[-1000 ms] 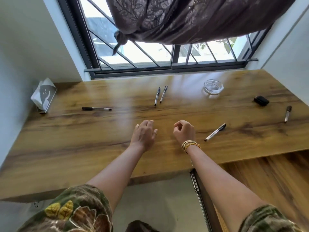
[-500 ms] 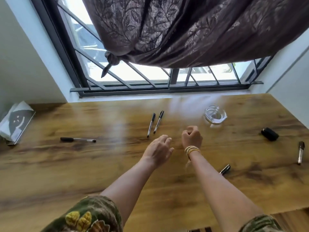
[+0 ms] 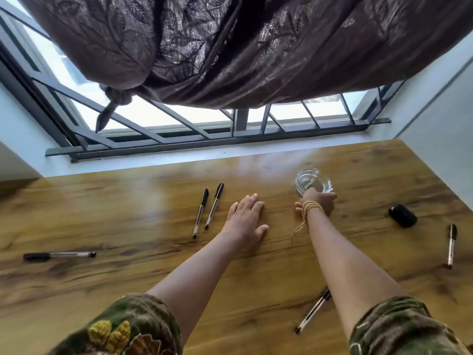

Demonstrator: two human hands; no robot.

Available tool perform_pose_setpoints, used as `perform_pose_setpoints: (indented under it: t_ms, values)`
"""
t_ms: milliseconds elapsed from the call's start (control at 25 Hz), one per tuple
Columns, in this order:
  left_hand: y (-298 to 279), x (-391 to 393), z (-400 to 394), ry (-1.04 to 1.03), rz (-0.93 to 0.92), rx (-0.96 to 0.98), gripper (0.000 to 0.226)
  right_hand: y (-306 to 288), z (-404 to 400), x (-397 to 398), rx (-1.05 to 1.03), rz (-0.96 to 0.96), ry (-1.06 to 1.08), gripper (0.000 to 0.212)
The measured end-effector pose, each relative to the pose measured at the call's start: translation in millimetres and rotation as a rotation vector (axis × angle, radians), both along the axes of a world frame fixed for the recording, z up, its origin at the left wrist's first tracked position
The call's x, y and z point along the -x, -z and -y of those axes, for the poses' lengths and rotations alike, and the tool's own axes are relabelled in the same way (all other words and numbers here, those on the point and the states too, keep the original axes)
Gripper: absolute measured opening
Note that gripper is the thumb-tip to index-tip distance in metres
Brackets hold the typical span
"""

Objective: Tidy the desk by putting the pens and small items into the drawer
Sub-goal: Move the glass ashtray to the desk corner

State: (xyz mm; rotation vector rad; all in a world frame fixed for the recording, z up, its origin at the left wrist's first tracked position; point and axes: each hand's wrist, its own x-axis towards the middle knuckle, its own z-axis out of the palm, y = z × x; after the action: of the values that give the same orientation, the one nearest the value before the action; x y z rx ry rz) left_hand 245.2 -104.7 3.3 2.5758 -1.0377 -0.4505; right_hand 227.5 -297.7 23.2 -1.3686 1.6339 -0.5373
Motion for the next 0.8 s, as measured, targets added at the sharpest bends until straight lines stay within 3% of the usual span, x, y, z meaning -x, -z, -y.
perform_pose_setpoints:
  t_ms: [120,280,440,560,680,800]
  values:
    - [-4.4,-2.6,6.1,-0.029,-0.035,0.01,0.065,0.9,6.5,1.5,-0.002,0.045,0.009,0.023]
    - [-22.4,-18.5,-3.9,-0.256,-0.3,0.364,0.029,1.9,-16.4,0.4,0.033,0.13,-0.173,0.022]
    - [-44.2,-35.3,-40.7,-0.497,-0.29,0.592,0.027,-16.4,-85.5,-11.4,0.047,0.27,-0.534,0.013]
    - [-49.1,-42.4,-88.7,-0.627,-0.448,0.773,0.031,-28.3,-152.9,-24.3,0.119,0.283,-0.838,0.026]
    - [-43.3,-46.7,-162.3,-0.781,-0.476,0.803,0.037,-29.6,-215.7,-35.9,0.145,0.255,-1.074,0.03]
    - [-35.5,-37.6,-237.4,-0.947,-0.404,0.786,0.023,-30.7,-278.3,-40.8,0.131,0.199,-1.286,0.04]
